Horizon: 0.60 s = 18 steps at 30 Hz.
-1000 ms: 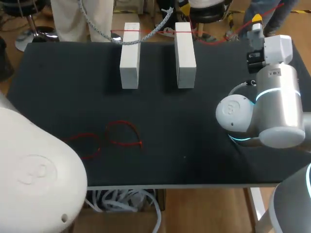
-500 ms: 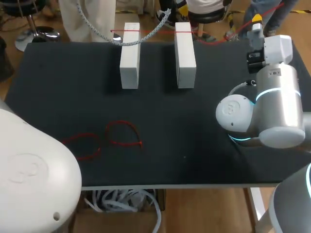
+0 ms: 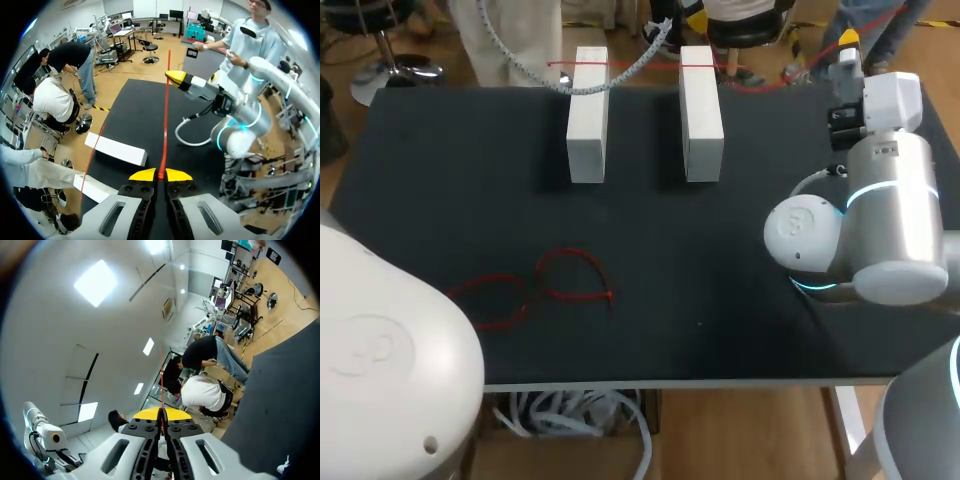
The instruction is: Grab the tape and strap the tape.
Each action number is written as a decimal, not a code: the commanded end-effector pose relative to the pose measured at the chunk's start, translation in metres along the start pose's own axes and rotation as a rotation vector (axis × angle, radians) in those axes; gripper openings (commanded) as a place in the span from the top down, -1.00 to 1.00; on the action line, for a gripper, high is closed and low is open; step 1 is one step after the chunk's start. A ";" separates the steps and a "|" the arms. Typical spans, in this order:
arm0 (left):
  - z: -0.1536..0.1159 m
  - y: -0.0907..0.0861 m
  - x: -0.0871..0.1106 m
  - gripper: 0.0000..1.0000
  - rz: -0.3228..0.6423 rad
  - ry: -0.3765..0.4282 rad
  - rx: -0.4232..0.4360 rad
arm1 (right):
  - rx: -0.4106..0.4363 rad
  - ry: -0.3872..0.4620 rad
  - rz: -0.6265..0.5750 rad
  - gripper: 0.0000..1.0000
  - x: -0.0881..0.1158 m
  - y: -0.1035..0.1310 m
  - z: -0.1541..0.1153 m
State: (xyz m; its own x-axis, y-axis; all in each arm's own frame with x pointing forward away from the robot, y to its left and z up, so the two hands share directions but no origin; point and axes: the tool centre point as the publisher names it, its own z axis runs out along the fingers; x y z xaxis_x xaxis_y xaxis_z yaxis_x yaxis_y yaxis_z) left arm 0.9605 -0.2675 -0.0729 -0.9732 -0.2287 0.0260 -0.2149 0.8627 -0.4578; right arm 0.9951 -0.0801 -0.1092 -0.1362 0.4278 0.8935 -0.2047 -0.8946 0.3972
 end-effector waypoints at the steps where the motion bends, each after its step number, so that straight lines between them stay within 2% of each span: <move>1: 0.000 -0.001 0.000 1.00 -0.001 0.000 -0.005 | -0.001 -0.005 -0.001 1.00 0.002 -0.001 0.000; 13: 0.000 -0.001 0.000 1.00 -0.001 0.000 -0.005 | 0.002 0.000 0.005 1.00 0.005 0.000 -0.001; 18: 0.000 -0.001 0.000 1.00 -0.001 0.000 -0.005 | 0.018 0.078 -0.087 1.00 0.017 -0.002 -0.008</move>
State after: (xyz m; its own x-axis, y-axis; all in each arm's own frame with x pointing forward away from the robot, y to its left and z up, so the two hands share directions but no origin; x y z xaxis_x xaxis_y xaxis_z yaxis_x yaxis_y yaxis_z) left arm 0.9606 -0.2675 -0.0731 -0.9732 -0.2284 0.0263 -0.2148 0.8624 -0.4583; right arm 0.9875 -0.0688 -0.0978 -0.1795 0.4957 0.8498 -0.2028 -0.8639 0.4611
